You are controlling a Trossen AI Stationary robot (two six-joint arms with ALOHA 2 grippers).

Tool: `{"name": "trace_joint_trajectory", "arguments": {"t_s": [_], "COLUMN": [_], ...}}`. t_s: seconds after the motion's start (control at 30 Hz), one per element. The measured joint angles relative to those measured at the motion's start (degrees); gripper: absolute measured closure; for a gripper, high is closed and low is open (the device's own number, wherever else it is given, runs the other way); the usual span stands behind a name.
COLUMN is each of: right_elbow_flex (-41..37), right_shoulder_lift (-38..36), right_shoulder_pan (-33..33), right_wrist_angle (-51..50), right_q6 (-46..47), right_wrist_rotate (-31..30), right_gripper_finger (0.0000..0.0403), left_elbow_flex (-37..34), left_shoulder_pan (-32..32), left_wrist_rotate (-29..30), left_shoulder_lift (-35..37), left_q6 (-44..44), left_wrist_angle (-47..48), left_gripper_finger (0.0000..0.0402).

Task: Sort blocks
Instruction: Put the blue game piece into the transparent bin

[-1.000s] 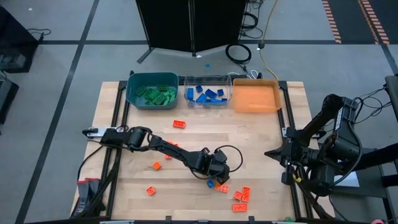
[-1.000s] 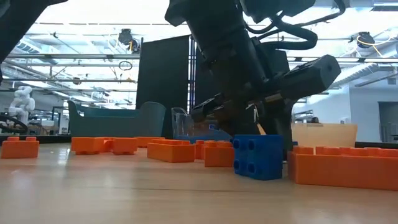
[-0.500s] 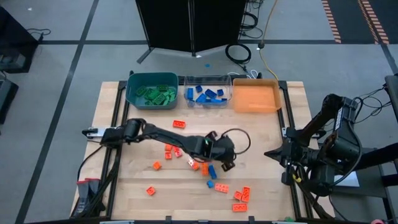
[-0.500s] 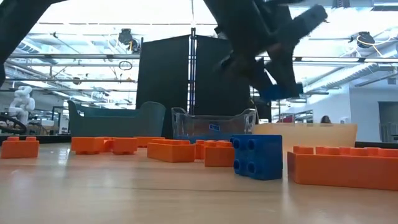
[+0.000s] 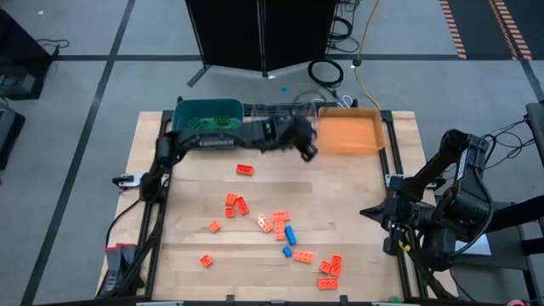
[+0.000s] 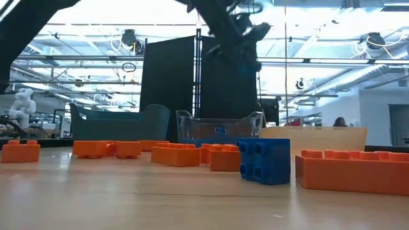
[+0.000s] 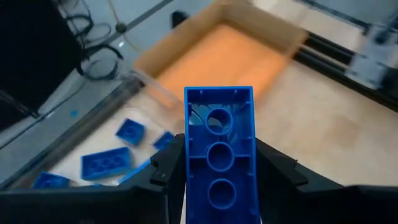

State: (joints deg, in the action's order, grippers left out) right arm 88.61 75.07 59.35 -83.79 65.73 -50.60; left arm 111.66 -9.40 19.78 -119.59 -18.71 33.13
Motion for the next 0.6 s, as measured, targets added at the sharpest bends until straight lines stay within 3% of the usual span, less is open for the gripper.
{"name": "trace_joint_trajectory", "arguments": {"t_s": [0.3, 0.6], "right_elbow_flex": [0.0, 0.0], "right_shoulder_lift": [2.2, 2.7], "right_shoulder_pan": [0.0, 0.0], "right_wrist_angle": [0.0, 0.0], "right_q6": [-0.4, -0.2], "right_wrist_rotate": [0.1, 0.2], "right_gripper_finger": [0.0402, 0.0402], "left_elbow_flex": [0.0, -2.7], "left_shoulder_pan": [-12.9, -20.6], "left_wrist_rotate": [-8.1, -13.9], "left_shoulder_lift": [-0.5, -0.4], "left_q6": [-0.4, 1.5], "left_wrist_angle": [0.5, 12.3], "left_gripper_finger": [0.0261, 0.0261]}}
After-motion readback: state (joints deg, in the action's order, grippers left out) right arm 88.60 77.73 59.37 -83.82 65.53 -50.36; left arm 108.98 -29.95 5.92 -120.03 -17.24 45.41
